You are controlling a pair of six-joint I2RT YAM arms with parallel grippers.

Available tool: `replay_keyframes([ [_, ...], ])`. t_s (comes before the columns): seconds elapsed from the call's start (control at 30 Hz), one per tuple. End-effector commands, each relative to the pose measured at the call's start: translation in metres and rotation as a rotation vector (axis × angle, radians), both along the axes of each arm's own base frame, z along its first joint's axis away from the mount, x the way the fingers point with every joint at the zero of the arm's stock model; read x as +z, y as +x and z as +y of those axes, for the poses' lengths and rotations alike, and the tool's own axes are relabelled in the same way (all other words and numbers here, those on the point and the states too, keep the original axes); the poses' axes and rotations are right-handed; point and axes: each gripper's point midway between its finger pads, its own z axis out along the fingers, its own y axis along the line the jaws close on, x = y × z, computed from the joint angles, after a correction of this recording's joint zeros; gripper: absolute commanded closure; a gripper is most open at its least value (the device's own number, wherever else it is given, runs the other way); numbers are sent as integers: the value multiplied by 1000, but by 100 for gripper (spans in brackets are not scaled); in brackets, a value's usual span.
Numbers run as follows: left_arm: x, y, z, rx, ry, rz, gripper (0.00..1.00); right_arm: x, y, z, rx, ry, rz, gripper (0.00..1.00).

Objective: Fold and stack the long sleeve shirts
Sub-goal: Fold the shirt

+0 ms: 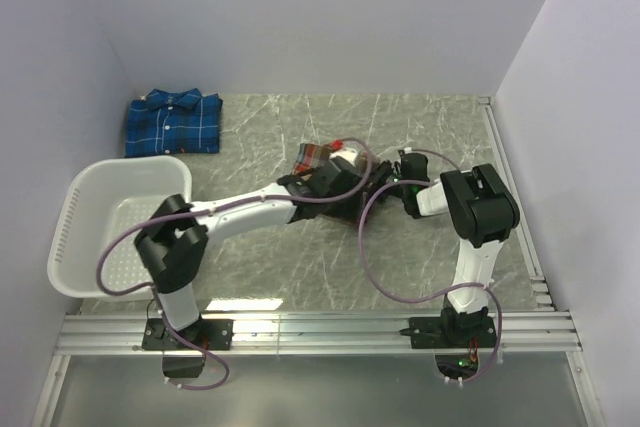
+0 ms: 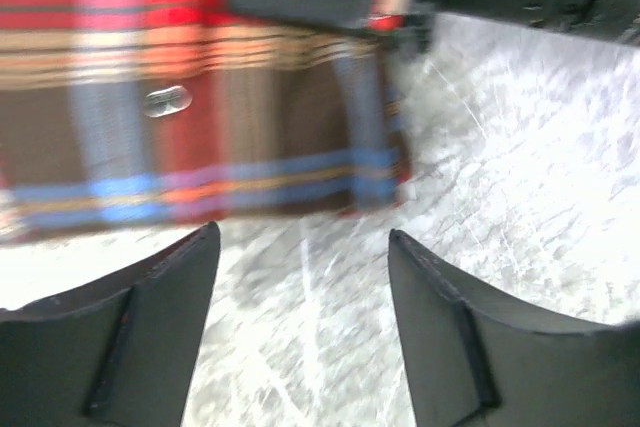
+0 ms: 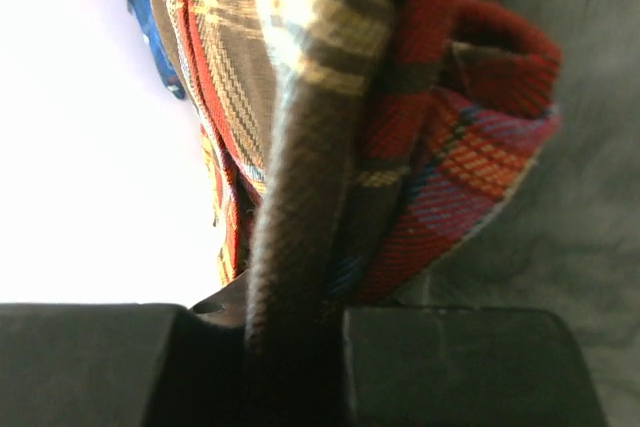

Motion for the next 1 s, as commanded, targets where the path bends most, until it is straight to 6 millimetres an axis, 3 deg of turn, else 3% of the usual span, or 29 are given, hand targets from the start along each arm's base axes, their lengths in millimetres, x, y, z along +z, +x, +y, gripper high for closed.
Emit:
replay_keyframes([
  [0.0, 22, 2, 28, 83, -74, 43, 25, 12, 5, -12, 123, -93, -78, 100],
  [0.2, 11, 1, 82, 150, -86, 173, 21, 9, 8, -41, 285, -313, -43, 100],
  [0.33, 36, 19, 129, 200, -71, 162, 21, 14, 11, -55, 433, -438, -11, 100],
  [0.37, 45, 22, 138, 208, -72, 150, 21, 29, 26, -58, 469, -481, -75, 100],
  [0.4, 57, 31, 152, 237, -76, 131, 21, 21, 14, -62, 508, -488, 11, 100],
  [0.47, 82, 38, 171, 251, -82, 58, 21, 26, 20, -75, 522, -539, 25, 100],
  [0.53, 103, 51, 200, 321, -93, -34, 21, 41, 25, -89, 551, -609, 39, 100],
  [0.57, 107, 56, 214, 376, -75, -76, 21, 57, 41, -103, 537, -708, 1, 100],
  [0.6, 99, 58, 227, 412, -74, -78, 21, 60, 30, -112, 556, -744, 70, 100],
  [0.67, 105, 62, 233, 420, -145, -99, 21, 75, 31, -127, 545, -832, 124, 100],
  [0.7, 100, 60, 237, 419, -159, -74, 21, 91, 32, -147, 543, -943, 149, 100],
  [0.77, 101, 66, 258, 482, -145, -85, 22, 119, 34, -164, 503, -1053, 169, 100],
  [0.87, 101, 64, 258, 481, -148, -85, 22, 156, 43, -197, 353, -1246, 150, 100],
  [0.97, 96, 63, 257, 482, -148, -74, 22, 189, 34, -245, 143, -1527, 246, 100],
])
